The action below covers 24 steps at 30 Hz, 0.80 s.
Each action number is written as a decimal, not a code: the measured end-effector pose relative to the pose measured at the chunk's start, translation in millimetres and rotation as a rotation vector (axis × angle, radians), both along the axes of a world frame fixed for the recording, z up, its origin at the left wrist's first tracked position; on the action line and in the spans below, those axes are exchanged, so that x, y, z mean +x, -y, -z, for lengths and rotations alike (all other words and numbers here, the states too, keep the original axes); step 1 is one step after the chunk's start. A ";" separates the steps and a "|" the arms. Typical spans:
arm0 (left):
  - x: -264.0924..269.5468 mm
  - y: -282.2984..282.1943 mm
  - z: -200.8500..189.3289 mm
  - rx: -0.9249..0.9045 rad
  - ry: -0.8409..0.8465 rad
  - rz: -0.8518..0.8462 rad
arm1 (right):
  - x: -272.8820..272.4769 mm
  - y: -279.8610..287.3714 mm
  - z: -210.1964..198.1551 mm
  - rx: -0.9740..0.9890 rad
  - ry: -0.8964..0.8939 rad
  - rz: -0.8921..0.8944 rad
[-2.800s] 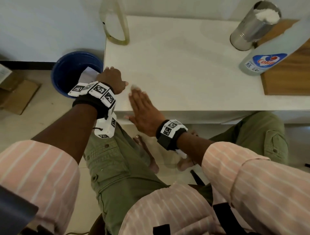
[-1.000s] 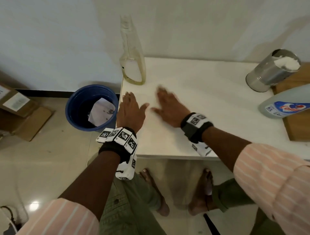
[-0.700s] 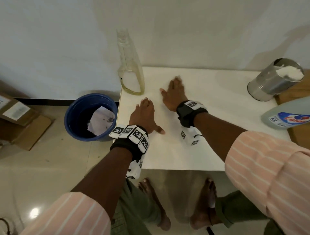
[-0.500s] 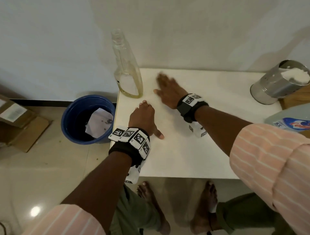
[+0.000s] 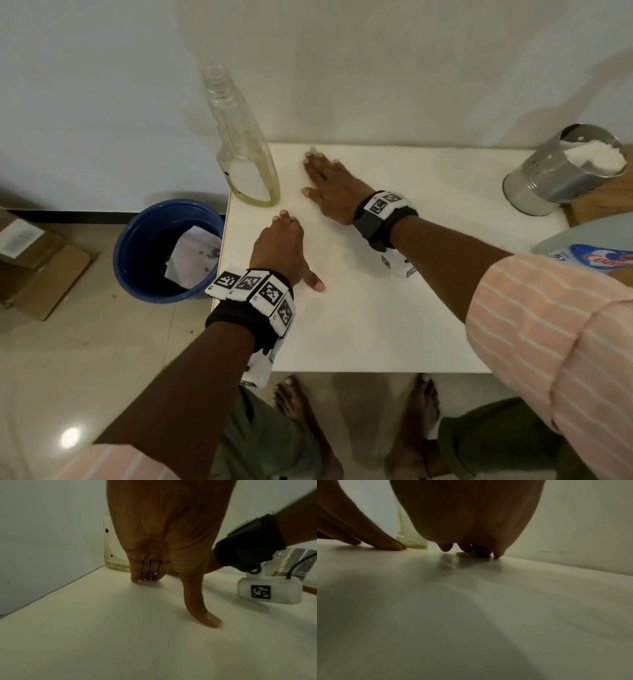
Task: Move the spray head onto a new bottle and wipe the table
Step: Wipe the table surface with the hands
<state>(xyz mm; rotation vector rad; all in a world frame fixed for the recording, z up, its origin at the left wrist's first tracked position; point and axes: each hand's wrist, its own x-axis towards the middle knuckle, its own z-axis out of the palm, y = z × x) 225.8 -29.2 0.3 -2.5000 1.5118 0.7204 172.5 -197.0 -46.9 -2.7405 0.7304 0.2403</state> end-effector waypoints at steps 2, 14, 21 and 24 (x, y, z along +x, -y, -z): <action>-0.7 1.1 -0.7 0.008 0.014 0.003 | -23.2 18.7 2.0 -0.014 -0.016 0.235; -7.9 -1.8 -9.6 0.028 -0.039 -0.040 | -52.5 -38.2 -6.6 0.073 -0.057 0.190; -25.6 -24.0 -2.2 -0.099 -0.026 -0.043 | -142.8 -7.7 -6.0 0.010 -0.083 0.759; -27.0 -43.5 1.2 -0.127 -0.038 -0.124 | -132.4 -25.5 -12.0 0.078 -0.078 0.903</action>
